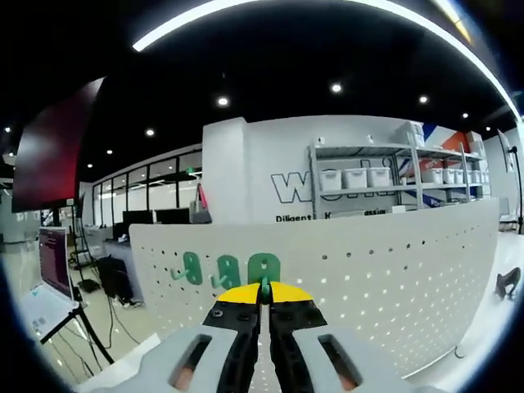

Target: Insert the hook assembly into the mounting plate slot until the hook locks in place.

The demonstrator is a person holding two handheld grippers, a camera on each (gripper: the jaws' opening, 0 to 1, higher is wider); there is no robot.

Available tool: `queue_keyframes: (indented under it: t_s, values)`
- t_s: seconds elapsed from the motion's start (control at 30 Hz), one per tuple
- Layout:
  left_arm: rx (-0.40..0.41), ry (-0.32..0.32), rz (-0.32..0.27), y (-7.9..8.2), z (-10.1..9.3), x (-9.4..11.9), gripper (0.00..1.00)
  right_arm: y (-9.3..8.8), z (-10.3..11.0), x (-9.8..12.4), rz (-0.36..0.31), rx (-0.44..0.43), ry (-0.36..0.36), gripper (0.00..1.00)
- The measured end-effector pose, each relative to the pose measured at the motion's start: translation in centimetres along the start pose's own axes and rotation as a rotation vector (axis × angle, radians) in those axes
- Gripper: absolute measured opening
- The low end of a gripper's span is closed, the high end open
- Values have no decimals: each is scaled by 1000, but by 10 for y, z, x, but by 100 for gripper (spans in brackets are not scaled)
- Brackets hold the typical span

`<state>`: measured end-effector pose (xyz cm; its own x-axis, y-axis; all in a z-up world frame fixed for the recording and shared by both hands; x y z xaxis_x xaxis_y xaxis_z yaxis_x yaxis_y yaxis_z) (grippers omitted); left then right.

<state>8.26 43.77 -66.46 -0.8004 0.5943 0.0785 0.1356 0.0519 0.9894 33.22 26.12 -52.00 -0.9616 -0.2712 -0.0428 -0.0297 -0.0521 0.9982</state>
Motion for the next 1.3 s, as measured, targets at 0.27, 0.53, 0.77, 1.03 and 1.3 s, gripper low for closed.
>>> queue_keyframes:
  t_s: [0.27,0.53,0.77,1.03,1.3]
  values:
    - [11,13,0,-1,6,1,60,0,0,-12,6,28,0,1]
    - [2,10,5,1,9,-1,60,-2,-3,-20,8,28,-14,1]
    - [2,21,13,-1,12,-1,60,-4,-6,-28,16,27,-20,1]
    - [5,27,14,-1,12,-2,60,-7,-9,-33,22,20,-30,1]
    - [15,33,20,-3,14,-2,60,-15,-9,-37,49,27,-45,1]
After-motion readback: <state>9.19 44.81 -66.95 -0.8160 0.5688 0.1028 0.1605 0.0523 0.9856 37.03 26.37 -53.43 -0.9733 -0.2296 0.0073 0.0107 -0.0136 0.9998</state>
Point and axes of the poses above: the point that each gripper's makers call its tool centre point, and the gripper's own axes: x roughly backward along the fingers, z roughly to its left, y roughly out of its top, the point moved 5 cm from there along x, roughly backward along the fingers, and after that the axes turned 6 degrees about y, right-handed, at the moved point
